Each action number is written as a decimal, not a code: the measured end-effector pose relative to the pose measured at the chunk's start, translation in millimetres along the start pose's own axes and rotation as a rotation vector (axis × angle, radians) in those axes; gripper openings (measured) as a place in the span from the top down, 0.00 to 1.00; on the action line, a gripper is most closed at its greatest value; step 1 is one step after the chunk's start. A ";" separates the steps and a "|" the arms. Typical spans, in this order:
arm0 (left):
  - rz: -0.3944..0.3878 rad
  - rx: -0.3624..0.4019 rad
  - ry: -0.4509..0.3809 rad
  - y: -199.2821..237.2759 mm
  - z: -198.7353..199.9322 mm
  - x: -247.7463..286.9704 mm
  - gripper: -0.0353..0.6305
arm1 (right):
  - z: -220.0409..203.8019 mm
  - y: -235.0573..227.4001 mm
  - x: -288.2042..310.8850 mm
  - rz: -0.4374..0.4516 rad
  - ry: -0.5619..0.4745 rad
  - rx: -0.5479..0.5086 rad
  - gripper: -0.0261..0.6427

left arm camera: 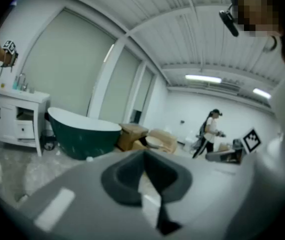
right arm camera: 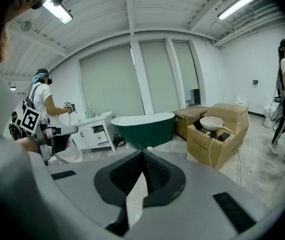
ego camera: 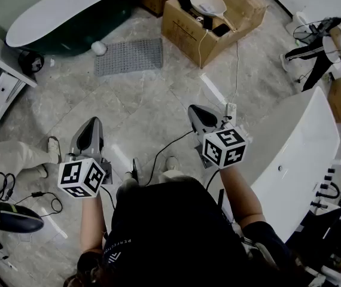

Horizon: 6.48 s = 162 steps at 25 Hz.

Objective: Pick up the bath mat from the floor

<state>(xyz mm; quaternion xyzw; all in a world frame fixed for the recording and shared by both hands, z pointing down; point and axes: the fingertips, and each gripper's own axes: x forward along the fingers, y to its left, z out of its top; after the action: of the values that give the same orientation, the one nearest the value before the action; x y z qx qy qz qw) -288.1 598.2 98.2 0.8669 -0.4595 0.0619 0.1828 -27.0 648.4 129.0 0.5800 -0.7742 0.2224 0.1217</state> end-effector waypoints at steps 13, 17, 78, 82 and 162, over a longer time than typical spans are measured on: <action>0.031 -0.026 0.008 -87.9 -22.7 58.5 0.94 | -9.9 -91.2 -8.2 0.051 0.036 -0.004 0.96; 0.047 -0.019 0.003 -94.7 -22.1 66.5 0.94 | -10.3 -105.9 -6.9 0.062 0.035 0.012 0.96; -0.001 -0.054 0.116 76.9 35.6 338.2 0.94 | 76.1 -191.9 290.9 0.060 0.206 0.149 0.96; 0.017 -0.059 0.113 90.1 35.0 353.0 0.94 | 73.6 -204.6 318.7 0.058 0.226 0.152 0.96; 0.041 -0.039 0.610 311.1 -426.8 789.9 0.94 | -332.2 -487.2 808.4 -0.265 0.590 0.233 0.81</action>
<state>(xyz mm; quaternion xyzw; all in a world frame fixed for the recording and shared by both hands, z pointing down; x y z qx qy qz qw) -66.8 -12.6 791.7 0.7952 -0.4018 0.3142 0.3278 173.2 16.2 878.4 0.5962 -0.5929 0.4496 0.3014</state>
